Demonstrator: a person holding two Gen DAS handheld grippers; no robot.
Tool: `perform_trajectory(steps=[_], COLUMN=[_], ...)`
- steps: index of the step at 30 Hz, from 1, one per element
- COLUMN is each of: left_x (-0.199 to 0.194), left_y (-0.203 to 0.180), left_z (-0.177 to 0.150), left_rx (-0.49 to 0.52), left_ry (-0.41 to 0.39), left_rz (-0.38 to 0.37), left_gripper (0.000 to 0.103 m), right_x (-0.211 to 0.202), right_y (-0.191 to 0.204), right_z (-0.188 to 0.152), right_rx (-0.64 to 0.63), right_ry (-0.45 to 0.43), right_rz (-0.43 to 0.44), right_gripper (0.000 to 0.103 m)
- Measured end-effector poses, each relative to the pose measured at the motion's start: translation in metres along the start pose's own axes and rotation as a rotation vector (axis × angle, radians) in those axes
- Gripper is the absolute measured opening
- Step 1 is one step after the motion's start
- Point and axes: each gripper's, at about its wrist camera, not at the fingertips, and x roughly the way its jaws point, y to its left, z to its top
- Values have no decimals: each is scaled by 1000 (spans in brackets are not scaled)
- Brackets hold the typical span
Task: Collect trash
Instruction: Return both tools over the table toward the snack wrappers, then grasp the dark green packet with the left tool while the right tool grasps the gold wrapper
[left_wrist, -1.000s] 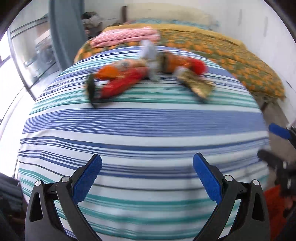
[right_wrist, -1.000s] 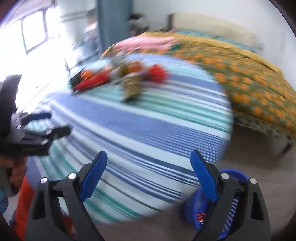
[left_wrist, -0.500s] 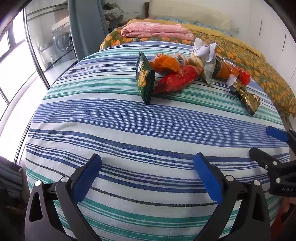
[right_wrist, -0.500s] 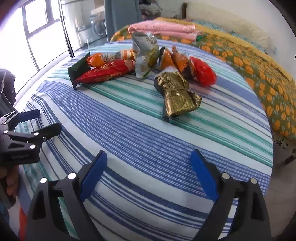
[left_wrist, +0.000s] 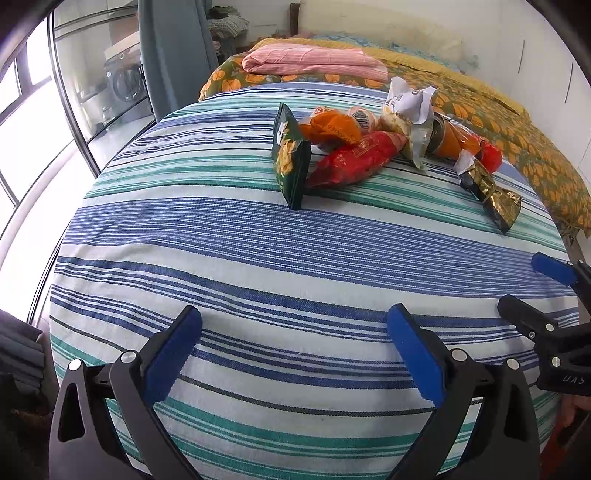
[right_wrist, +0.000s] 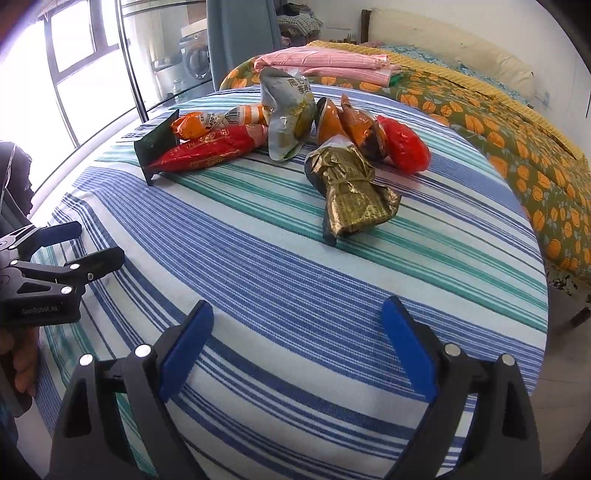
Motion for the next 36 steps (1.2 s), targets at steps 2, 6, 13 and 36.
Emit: perform_trajectory(steps=[2, 6, 13, 36], left_x=[0, 0, -11, 20], left_y=[1, -1, 8, 99], left_z=[0, 1, 25, 80], left_rx=[0, 0, 5, -264], left_ry=[0, -1, -94, -50], left_rz=[0, -2, -14, -108], left_gripper=[98, 99, 99, 96], right_x=[-1, -1, -1, -2], right_y=[0, 1, 1, 2], right_z=[0, -1, -1, -1], right_rx=[0, 3, 6, 14], right_ry=[0, -1, 0, 0], right_rz=[0, -8, -14, -18], right_gripper=[90, 90, 90, 90])
